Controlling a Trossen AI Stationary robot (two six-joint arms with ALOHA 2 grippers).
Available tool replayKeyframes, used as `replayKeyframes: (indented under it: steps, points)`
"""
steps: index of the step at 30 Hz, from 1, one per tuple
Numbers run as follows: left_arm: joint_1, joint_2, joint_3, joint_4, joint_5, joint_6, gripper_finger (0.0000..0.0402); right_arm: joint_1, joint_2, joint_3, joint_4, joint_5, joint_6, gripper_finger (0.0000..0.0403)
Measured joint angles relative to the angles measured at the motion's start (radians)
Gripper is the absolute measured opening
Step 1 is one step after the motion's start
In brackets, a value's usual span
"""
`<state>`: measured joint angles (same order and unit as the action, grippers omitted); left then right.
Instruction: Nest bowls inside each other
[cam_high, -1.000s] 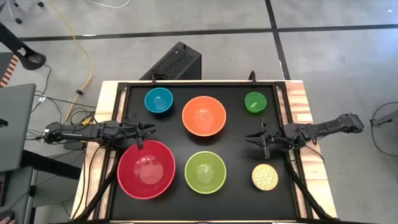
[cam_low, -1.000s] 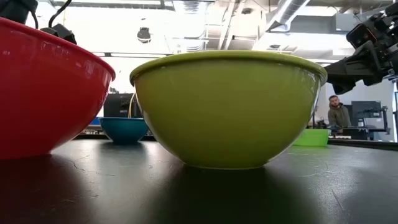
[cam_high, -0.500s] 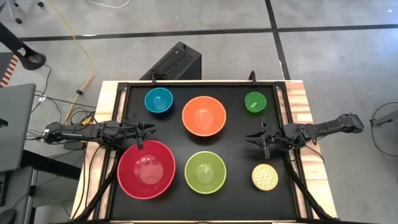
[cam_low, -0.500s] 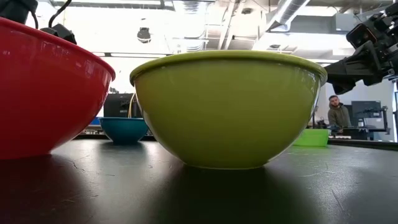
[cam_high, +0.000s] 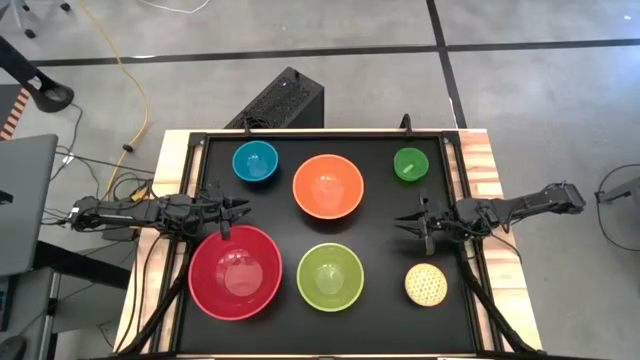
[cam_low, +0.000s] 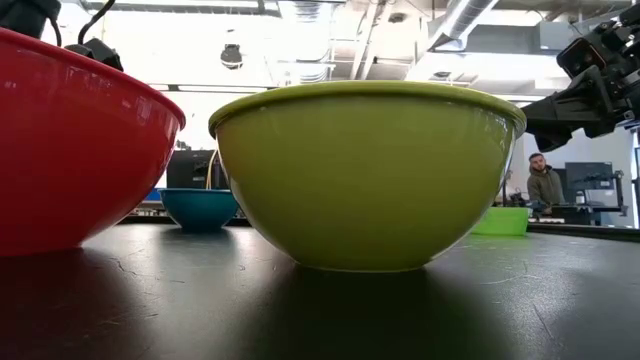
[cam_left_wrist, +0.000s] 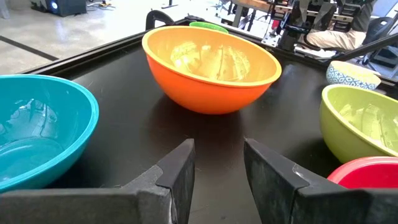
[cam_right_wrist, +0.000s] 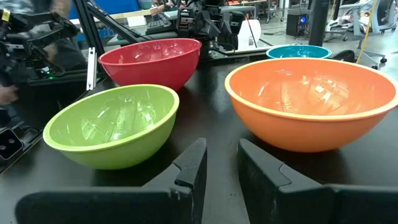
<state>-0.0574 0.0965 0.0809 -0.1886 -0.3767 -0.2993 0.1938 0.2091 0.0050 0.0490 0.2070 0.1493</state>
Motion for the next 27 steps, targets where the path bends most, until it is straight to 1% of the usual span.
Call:
replayKeyframes:
  steps: [22, 25, 27]
  points:
    - [0.0, 0.0, 0.0, 0.001, 0.0, -0.003, 0.0128, 0.0, 0.0, 0.0, 0.0, 0.0, 0.0, 0.0108]
    - [0.0, 0.0, -0.003, 0.019, -0.004, -0.076, 0.0128, 0.0, 0.0, 0.0, 0.0, 0.0, 0.0, 0.0108]
    - [0.0, 0.0, -0.003, 0.022, -0.016, -0.165, 0.0128, 0.0, 0.0, 0.0, 0.0, 0.0, 0.0, 0.0108]
